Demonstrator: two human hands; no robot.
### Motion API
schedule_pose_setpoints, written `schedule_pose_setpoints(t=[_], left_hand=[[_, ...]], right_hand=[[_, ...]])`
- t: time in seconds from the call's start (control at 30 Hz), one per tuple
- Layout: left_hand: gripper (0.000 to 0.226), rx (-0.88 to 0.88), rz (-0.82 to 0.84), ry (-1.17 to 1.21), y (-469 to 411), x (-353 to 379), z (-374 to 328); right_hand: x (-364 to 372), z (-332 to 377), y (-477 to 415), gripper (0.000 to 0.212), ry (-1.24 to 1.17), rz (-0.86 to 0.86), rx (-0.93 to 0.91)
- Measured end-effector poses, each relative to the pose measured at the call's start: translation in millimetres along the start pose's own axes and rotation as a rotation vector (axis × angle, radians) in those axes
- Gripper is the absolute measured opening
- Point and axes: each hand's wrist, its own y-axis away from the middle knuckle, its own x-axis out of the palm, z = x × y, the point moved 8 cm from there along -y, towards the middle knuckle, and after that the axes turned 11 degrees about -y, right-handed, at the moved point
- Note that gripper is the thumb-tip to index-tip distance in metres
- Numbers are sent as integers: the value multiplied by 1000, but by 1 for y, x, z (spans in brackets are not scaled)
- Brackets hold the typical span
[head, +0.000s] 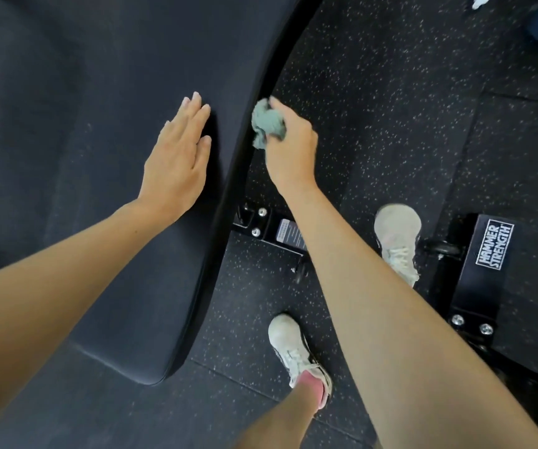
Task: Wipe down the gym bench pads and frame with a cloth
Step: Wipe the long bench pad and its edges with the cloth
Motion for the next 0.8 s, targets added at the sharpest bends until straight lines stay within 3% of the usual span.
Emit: schedule_pose_setpoints(t=[0.6, 0.7, 0.8], left_hand=[[47, 21, 62, 20, 85, 20, 9], [47, 40, 106, 5, 98, 20, 10], [48, 36, 150, 36, 104, 15, 8]], right_hand=[[35, -56, 190, 63, -156, -75, 173], [36, -56, 214, 63, -66, 12, 189], [33, -53, 233, 60, 109, 227, 232]])
